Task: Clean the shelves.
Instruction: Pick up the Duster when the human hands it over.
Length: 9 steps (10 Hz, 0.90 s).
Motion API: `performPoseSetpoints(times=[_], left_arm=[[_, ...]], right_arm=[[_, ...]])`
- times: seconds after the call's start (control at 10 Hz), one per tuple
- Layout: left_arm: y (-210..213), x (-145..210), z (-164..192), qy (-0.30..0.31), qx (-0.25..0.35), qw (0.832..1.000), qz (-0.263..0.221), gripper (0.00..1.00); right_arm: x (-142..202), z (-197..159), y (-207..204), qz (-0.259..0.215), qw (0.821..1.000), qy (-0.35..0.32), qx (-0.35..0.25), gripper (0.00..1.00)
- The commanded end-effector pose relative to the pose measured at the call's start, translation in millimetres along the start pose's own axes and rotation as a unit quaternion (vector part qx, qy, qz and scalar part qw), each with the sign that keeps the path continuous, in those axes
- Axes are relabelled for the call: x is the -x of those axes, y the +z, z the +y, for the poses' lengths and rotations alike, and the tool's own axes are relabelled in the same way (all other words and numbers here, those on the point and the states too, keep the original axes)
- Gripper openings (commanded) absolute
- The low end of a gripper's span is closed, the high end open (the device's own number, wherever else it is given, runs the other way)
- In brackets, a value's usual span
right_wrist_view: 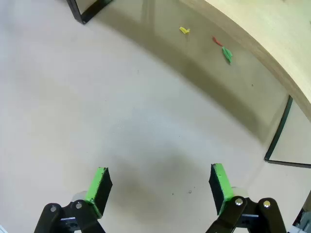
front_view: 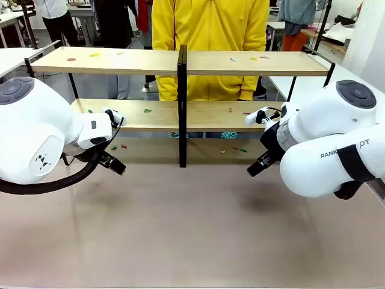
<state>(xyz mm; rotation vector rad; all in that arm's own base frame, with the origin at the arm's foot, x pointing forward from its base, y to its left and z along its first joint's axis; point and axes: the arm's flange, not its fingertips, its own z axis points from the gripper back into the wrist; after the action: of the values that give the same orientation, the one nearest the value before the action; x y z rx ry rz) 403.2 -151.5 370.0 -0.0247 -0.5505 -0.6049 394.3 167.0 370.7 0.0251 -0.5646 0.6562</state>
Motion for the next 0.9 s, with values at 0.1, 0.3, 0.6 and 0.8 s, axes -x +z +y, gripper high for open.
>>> performPoseSetpoints(times=[0.1,0.3,0.6,0.8], left_arm=[[0.1,0.0,0.0,0.000,0.000,1.000,0.000,1.00],[0.1,0.0,0.0,0.000,0.000,1.000,0.000,1.00],[0.1,0.0,0.0,0.000,0.000,1.000,0.000,1.00],[0.1,0.0,0.0,0.000,0.000,1.000,0.000,1.00]], right_arm=[[-0.1,0.0,0.0,0.000,1.000,0.000,0.000,1.00],[-0.1,0.0,0.0,0.000,1.000,0.000,0.000,1.00],[-0.1,0.0,0.0,0.000,1.000,0.000,0.000,1.00],[-0.1,0.0,0.0,0.000,1.000,0.000,0.000,1.00]])
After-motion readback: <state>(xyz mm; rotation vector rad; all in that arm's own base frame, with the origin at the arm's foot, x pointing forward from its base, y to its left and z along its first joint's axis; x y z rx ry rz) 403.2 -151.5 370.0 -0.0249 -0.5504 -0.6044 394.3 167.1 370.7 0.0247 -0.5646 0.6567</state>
